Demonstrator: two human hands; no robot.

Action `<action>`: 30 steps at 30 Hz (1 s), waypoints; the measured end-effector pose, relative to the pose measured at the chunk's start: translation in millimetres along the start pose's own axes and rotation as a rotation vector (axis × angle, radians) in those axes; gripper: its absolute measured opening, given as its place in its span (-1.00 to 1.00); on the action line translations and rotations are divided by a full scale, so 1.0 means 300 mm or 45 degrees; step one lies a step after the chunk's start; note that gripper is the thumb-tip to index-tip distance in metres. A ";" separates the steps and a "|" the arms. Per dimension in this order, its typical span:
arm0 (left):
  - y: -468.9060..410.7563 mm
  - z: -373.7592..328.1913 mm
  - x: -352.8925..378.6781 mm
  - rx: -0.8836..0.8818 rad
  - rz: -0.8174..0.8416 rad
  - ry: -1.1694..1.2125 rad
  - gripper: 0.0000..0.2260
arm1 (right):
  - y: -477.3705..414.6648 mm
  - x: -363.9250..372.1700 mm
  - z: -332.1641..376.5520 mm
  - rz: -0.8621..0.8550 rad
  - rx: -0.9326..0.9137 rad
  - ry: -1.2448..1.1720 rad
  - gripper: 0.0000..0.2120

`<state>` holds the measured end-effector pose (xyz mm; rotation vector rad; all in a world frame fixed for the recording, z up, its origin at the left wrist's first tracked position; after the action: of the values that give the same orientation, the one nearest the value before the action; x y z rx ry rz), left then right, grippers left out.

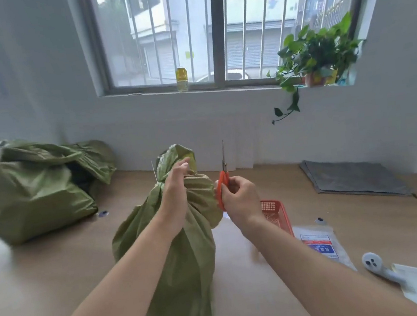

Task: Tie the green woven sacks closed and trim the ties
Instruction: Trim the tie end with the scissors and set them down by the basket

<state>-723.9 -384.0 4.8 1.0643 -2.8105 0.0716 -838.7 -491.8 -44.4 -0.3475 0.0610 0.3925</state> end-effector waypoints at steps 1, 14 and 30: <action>-0.013 -0.002 -0.035 0.011 -0.016 -0.010 -0.56 | -0.006 0.031 0.005 0.017 -0.001 0.014 -0.79; -0.366 -0.002 -0.427 -0.033 0.001 -0.015 -0.66 | -0.176 0.527 -0.030 0.036 0.039 0.113 -0.70; -0.874 0.178 -0.574 -0.153 -0.122 -0.483 -0.71 | -0.327 0.586 -0.246 0.012 0.247 0.379 -0.74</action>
<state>-428.5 -472.5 -73.6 1.3004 -3.0316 -0.3398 -638.1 -538.2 -104.3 -0.2119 0.3889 0.3389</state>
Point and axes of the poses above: each hand's wrist, its own y-axis away from the middle knuckle, its own x-axis out of the palm, z = x × y, the point moved 5 cm from there along -y, towards the middle knuckle, and after that the axes turned 9 degrees about -x, right-handed, at the moved point
